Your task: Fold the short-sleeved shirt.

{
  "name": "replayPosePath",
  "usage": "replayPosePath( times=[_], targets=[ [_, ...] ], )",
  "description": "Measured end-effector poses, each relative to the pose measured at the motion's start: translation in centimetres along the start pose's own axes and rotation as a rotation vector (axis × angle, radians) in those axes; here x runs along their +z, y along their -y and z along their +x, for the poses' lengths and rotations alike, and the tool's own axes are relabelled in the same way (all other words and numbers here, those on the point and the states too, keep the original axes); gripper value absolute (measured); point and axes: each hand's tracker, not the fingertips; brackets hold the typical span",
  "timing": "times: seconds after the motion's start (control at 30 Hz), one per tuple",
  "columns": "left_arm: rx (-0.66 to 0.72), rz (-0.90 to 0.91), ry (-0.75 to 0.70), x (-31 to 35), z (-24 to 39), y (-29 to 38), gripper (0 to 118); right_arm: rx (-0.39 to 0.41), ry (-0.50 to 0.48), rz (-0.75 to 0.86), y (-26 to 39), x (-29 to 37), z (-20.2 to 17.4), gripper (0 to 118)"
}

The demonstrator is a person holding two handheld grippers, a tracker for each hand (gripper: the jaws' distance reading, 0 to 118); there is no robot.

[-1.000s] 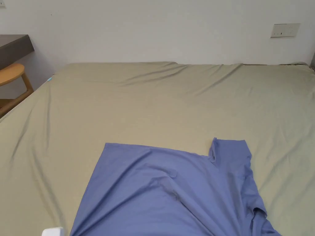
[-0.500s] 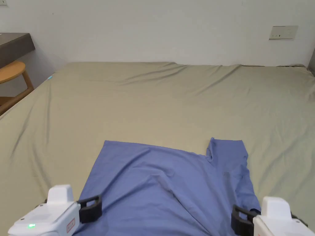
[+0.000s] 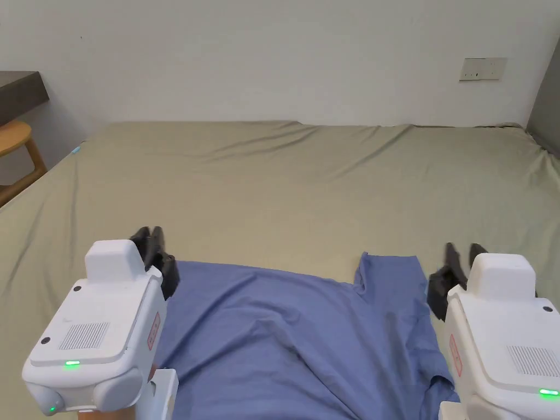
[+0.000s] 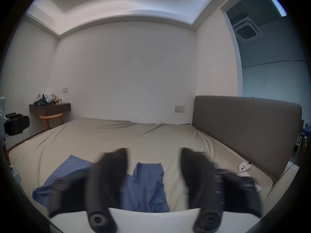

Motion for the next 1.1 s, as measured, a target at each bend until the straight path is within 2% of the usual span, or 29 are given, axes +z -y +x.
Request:
replayPosePath(
  times=[0.03,0.07,0.1,0.3,0.5,0.83,0.87,0.93,0.97,1.0,1.07,1.1],
  targets=[
    [0.018,0.019,0.002,-0.1,0.4,-0.2,0,0.003,-0.002,0.004,0.0,-0.1,0.2,2],
    [0.017,-0.008,0.020,-0.3,0.9,-0.3,0,-0.004,-0.003,0.009,-0.1,-0.1,0.3,1],
    [0.028,-0.023,0.054,-0.5,1.1,-0.2,0,-0.004,-0.024,0.004,-0.3,-0.2,0.5,1],
    [0.004,-0.124,0.040,-2.8,1.3,0.5,0,0.010,-0.019,-0.007,-0.4,-1.7,0.4,1],
    [0.033,-0.336,0.095,-10.6,-1.2,2.1,0,0.031,-0.028,-0.019,-0.6,-5.2,-0.4,1],
    [0.013,-0.669,0.138,-28.2,-4.8,8.0,0,0.053,-0.021,-0.073,0.5,-14.8,-2.2,1],
    [0.047,-0.705,0.136,-30.4,-5.3,9.1,5,0.058,-0.020,-0.083,0.7,-15.9,-2.3,1],
    [0.059,-0.763,0.136,-33.4,-6.0,10.9,31,0.066,-0.014,-0.099,1.5,-17.8,-2.6,1],
    [0.038,-0.802,0.133,-34.8,-6.0,11.8,59,0.069,-0.012,-0.110,1.9,-18.9,-2.7,1],
    [0.029,-0.830,0.114,-35.7,-5.9,12.4,76,0.072,-0.009,-0.122,2.2,-19.7,-2.7,1],
    [0.025,-0.858,0.091,-37.8,-6.2,14.4,96,0.073,-0.003,-0.145,3.1,-21.3,-2.8,1],
    [0.028,-0.905,0.086,-38.6,-6.3,15.2,98,0.076,-0.001,-0.152,3.5,-21.9,-2.9,1]
  ],
)
